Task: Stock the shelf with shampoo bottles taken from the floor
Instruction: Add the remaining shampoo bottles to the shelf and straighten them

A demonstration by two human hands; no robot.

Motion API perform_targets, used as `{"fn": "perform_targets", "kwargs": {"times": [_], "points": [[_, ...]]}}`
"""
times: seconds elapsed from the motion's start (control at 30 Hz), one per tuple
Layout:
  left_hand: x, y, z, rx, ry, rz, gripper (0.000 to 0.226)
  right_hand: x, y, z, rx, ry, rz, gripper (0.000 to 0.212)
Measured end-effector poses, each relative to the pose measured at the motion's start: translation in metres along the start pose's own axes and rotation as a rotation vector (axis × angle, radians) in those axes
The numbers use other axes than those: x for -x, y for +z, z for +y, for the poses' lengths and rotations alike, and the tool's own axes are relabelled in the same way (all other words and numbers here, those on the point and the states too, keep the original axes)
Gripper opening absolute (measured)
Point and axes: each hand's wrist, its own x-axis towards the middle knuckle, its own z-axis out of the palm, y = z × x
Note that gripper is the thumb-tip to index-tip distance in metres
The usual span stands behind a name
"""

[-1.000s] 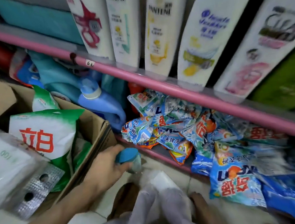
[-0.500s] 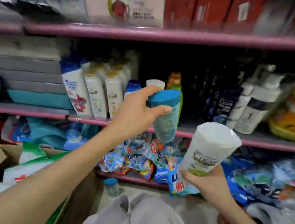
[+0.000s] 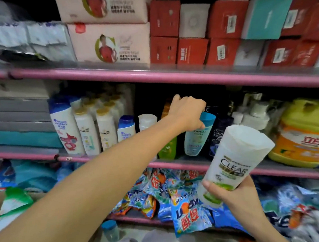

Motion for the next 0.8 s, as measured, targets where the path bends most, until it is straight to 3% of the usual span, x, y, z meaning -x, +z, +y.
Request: {"fn": "perform_targets", "kwargs": {"times": [0.4,0.8], "points": [[-0.010,0.016,-0.016,-0.087,-0.104,-0.159,0.044,-0.015,0.002,0.017,0.038,0.050,-0.018,0.066],[-0.007,0.015,-0.028,-0.124,-0.052,-0.178,0.052,-0.009,0.015,0.007,0.044,0.027,-0.057,0.063]]}}
